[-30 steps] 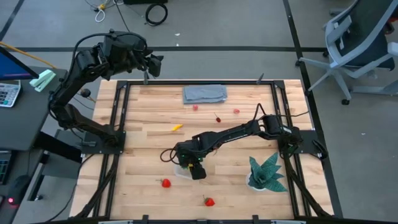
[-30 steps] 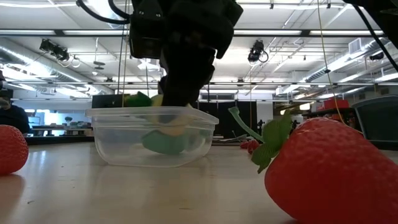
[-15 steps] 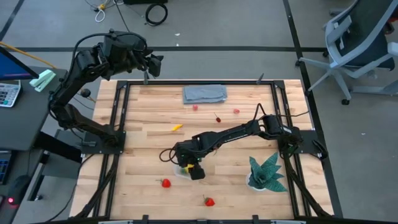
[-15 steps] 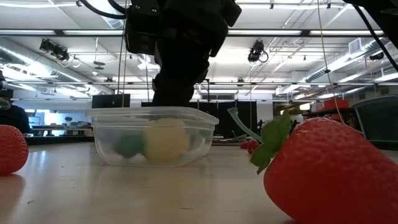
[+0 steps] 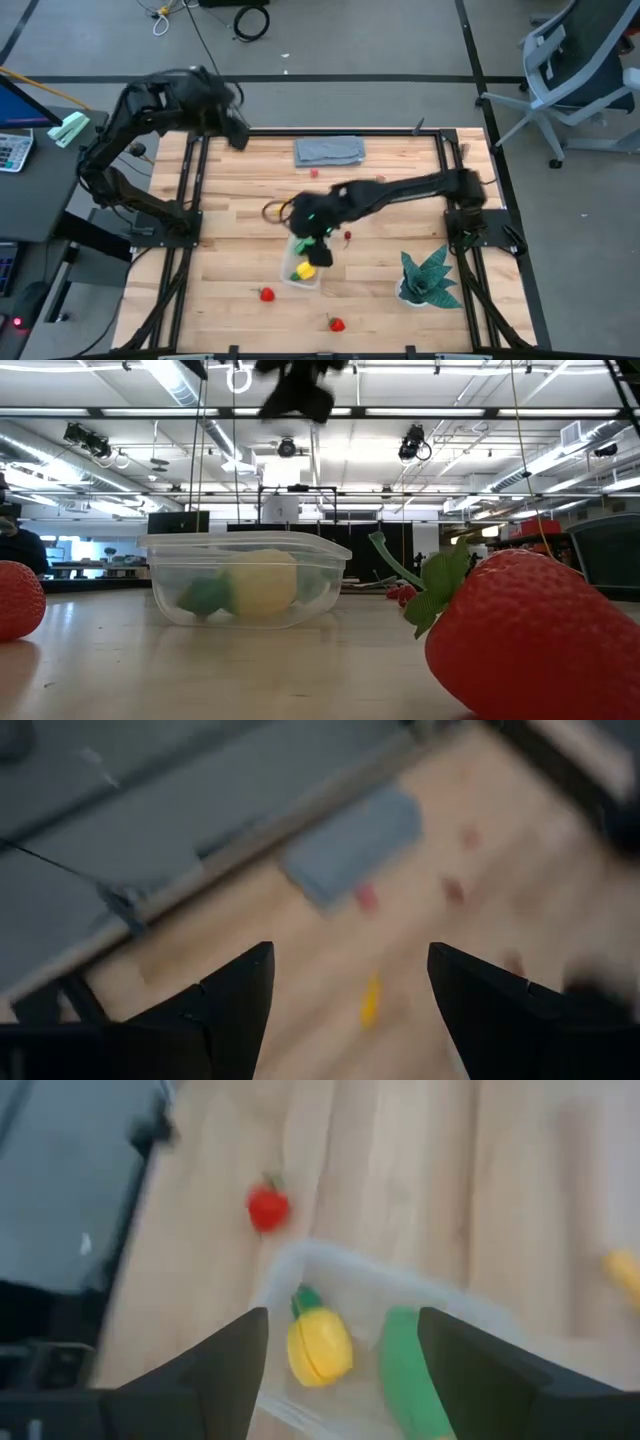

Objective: Pick and placing Produce into tupperware
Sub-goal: Put the top strawberry into the transparent bin

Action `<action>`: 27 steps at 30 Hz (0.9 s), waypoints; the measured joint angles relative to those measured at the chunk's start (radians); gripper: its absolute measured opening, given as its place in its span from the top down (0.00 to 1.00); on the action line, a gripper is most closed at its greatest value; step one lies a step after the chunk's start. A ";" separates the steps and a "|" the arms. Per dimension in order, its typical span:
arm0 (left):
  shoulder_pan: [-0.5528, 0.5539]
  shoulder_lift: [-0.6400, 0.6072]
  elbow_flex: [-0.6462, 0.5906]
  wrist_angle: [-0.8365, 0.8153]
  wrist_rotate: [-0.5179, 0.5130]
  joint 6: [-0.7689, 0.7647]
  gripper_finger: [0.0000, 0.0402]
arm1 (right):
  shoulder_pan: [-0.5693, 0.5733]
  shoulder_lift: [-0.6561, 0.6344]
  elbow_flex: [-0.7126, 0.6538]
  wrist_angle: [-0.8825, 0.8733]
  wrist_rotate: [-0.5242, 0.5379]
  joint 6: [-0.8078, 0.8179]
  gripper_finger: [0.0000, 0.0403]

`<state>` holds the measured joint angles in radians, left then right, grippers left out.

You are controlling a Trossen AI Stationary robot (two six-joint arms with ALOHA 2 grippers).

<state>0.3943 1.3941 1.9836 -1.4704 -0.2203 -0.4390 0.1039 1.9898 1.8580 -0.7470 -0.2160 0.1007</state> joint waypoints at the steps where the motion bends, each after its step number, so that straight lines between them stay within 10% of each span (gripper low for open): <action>1: -0.031 0.000 -0.012 -0.034 0.036 0.011 0.33 | -0.007 -0.037 0.000 -0.003 0.012 -0.004 0.33; 15: -0.532 0.013 -0.423 -0.012 0.174 -0.027 0.40 | -0.103 -0.461 0.001 -0.154 0.221 0.063 0.34; 27: -0.786 0.053 -0.881 0.525 0.220 -0.104 0.40 | -0.103 -0.630 0.001 -0.273 0.420 0.116 0.34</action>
<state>-0.3913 1.4473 1.1028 -0.9455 -0.0002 -0.5426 0.0010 1.3593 1.8587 -1.0202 0.2038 0.2171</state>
